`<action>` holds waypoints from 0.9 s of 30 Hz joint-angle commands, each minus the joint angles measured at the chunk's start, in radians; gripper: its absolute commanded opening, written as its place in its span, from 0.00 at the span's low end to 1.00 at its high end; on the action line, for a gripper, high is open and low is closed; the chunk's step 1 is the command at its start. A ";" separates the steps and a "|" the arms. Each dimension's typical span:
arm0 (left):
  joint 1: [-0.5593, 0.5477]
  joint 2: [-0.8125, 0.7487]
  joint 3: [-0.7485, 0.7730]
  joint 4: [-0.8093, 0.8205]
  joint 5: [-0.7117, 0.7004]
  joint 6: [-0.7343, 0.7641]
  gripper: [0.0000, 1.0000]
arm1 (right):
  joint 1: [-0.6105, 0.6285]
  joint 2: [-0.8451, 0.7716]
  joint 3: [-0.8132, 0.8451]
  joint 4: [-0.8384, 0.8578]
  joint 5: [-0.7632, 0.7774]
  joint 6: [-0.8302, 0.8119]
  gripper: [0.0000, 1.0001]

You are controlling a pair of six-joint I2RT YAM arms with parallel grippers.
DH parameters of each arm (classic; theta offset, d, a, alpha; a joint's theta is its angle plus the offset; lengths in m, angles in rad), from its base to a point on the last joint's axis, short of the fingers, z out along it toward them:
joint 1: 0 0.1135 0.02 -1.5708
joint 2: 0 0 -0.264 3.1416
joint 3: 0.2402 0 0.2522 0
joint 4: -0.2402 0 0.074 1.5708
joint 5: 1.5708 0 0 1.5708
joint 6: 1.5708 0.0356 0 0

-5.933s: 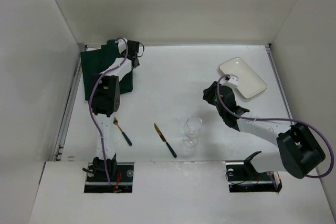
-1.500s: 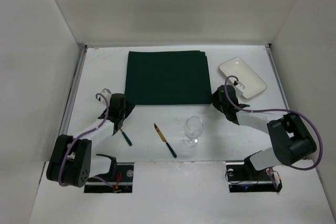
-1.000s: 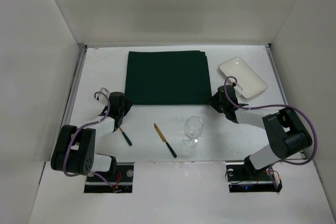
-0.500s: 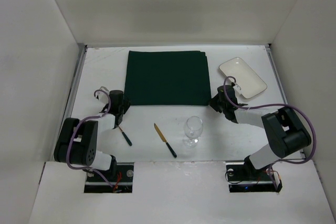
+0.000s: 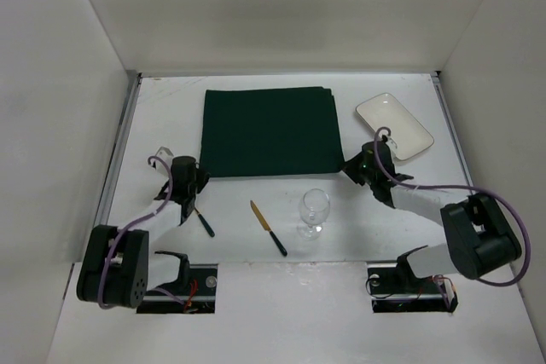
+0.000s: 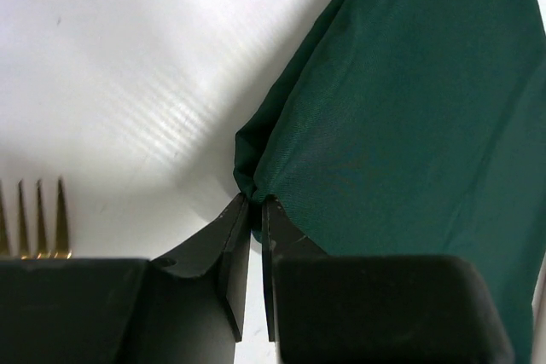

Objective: Set the dinner table for one person

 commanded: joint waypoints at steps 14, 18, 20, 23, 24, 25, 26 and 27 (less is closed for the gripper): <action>-0.065 -0.337 -0.105 -0.318 -0.039 0.007 0.03 | 0.016 -0.312 -0.155 -0.206 0.043 0.032 0.03; -0.090 -0.412 -0.123 -0.382 -0.048 -0.015 0.04 | 0.016 -0.368 -0.160 -0.264 0.046 0.033 0.04; -0.101 -0.429 -0.134 -0.392 -0.056 -0.025 0.04 | 0.016 -0.369 -0.164 -0.270 0.046 0.030 0.04; -0.121 -0.435 -0.132 -0.425 -0.057 -0.036 0.04 | 0.018 -0.346 -0.166 -0.269 0.042 0.032 0.04; -0.127 -0.437 -0.129 -0.438 -0.057 -0.038 0.04 | 0.018 -0.340 -0.167 -0.267 0.042 0.035 0.04; -0.128 -0.438 -0.125 -0.448 -0.057 -0.038 0.05 | 0.021 -0.334 -0.170 -0.263 0.043 0.036 0.05; -0.130 -0.444 -0.125 -0.456 -0.057 -0.042 0.05 | 0.028 -0.328 -0.173 -0.263 0.046 0.039 0.05; -0.131 -0.449 -0.125 -0.461 -0.057 -0.048 0.05 | 0.033 -0.330 -0.176 -0.258 0.046 0.041 0.05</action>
